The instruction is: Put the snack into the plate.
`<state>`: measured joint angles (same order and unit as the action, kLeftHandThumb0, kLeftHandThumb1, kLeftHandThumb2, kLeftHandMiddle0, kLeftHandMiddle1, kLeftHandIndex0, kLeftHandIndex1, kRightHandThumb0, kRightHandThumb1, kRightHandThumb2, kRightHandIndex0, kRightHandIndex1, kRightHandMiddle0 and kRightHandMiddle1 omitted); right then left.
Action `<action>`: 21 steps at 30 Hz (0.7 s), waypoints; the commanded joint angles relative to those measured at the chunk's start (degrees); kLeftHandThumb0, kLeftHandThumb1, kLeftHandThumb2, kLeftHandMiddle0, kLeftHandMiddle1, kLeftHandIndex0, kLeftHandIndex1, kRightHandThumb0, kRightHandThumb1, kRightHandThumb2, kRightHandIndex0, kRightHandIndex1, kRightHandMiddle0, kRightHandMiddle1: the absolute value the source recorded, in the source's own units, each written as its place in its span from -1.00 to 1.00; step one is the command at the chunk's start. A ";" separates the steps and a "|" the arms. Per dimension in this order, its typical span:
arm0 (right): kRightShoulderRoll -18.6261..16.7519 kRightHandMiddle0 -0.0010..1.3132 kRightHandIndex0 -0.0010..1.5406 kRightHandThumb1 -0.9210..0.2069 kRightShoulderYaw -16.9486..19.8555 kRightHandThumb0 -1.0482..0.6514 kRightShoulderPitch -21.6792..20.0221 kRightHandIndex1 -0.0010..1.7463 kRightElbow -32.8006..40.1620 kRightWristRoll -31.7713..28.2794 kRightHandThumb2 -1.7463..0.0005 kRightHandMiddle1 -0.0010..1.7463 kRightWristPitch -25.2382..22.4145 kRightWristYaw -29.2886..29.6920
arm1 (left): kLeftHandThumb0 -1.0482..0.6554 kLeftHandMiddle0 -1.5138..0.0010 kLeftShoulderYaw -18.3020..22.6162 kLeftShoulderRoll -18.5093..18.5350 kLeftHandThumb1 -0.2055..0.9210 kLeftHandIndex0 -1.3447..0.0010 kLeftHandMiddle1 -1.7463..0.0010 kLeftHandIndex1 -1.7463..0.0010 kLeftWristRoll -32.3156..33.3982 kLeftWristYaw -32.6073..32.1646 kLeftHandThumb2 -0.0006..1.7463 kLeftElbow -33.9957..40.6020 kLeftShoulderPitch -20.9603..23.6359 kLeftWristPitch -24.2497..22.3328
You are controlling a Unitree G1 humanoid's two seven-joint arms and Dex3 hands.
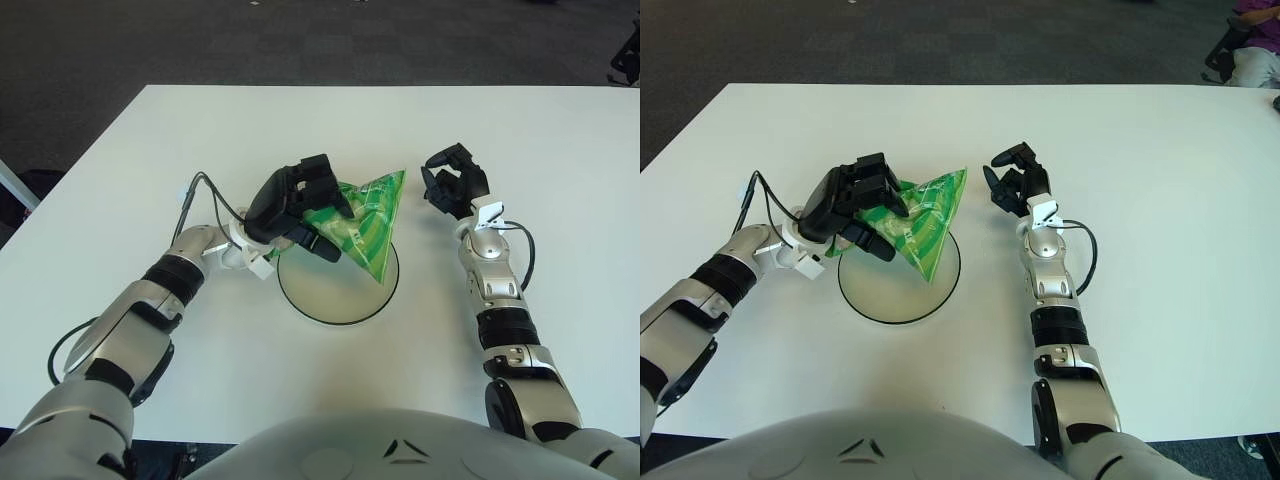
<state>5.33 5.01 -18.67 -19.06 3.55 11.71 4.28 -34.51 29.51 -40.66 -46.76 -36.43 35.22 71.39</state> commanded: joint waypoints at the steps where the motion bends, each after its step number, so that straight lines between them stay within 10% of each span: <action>1: 0.62 -0.38 0.00 -0.85 0.27 -0.19 0.08 1.00 0.22 -0.26 0.44 0.81 0.10 -0.22 | -0.09 0.15 -2.63 1.86 0.90 0.32 0.03 0.09 11.48 13.90 -0.93 -0.90 2.97 2.92; 7: 0.71 -0.38 0.00 -0.84 0.31 -0.19 0.05 1.00 0.04 -0.16 0.44 0.81 0.36 -0.05 | -0.53 0.04 -3.54 4.22 0.89 0.27 0.79 0.65 21.92 27.27 -0.99 1.73 1.93 0.97; 21: 0.79 -0.37 0.00 -0.84 0.31 -0.20 0.08 1.00 -0.19 0.06 0.43 0.80 0.98 0.39 | -0.83 0.04 0.45 6.42 1.00 0.22 0.99 0.88 39.98 53.81 -0.78 9.77 -1.93 -6.20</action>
<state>5.69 5.05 -18.67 -19.07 3.58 11.95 4.40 -35.43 35.57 -3.53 2.64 -28.13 34.57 66.53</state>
